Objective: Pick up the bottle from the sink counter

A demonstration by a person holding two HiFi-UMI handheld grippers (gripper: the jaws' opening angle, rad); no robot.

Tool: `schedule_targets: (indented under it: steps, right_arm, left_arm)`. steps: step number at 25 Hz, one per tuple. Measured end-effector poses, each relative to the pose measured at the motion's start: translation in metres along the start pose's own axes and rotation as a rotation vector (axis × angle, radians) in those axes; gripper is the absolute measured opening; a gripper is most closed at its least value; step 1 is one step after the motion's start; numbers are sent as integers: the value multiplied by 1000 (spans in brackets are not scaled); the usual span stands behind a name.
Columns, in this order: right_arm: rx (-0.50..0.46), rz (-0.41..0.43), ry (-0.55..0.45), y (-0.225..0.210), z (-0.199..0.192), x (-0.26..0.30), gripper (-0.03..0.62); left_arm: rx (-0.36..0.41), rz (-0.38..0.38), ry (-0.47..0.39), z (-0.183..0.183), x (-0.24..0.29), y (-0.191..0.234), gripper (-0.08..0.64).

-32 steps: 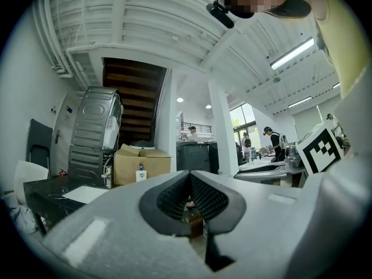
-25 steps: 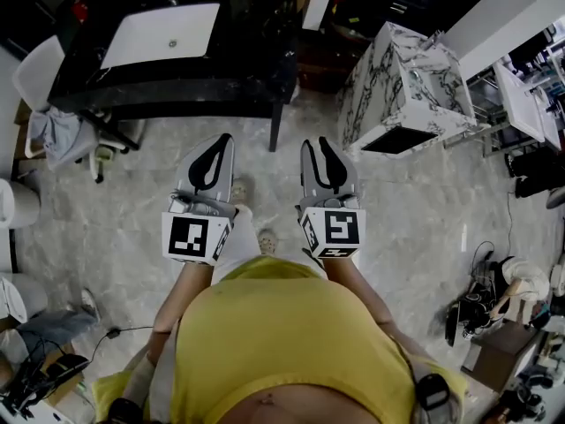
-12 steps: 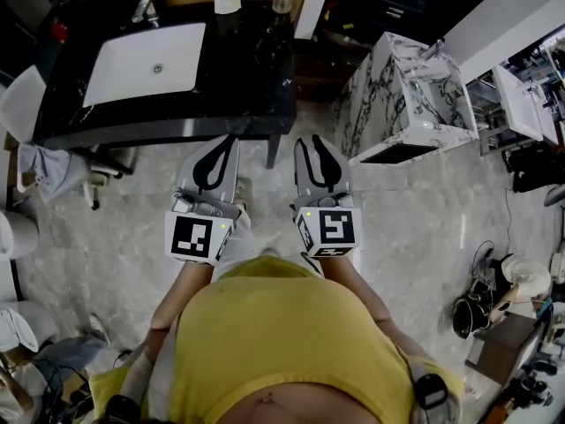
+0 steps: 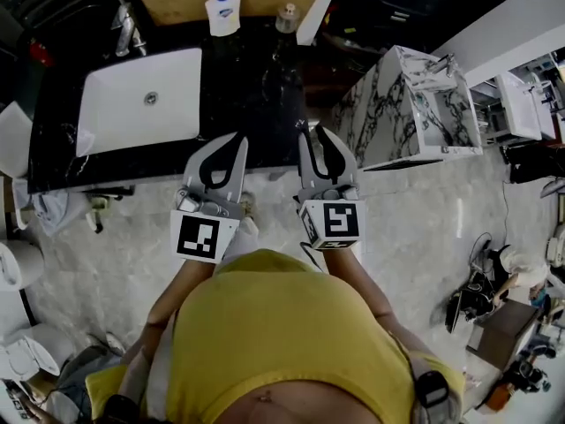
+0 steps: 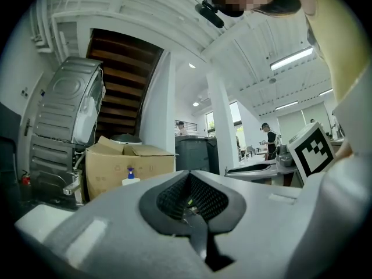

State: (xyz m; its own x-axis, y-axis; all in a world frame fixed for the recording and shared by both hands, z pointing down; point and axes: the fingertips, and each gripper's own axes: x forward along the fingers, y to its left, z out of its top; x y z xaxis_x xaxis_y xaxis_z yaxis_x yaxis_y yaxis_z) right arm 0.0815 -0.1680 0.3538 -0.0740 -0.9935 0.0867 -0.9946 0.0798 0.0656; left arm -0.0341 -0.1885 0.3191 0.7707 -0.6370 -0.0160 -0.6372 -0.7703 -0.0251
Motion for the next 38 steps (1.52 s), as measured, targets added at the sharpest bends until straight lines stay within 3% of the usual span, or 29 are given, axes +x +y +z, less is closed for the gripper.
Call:
schedule_targets:
  steps: [7, 16, 38]
  right_arm:
    - [-9, -31, 19, 0, 0, 57, 103]
    - [-21, -38, 51, -19, -6, 104, 103]
    - [-31, 123, 104, -99, -55, 222, 157]
  left_arm:
    - [-20, -44, -4, -5, 41, 45, 6]
    - [-46, -51, 5, -9, 81, 71, 6]
    - [-45, 85, 36, -27, 186, 79, 6]
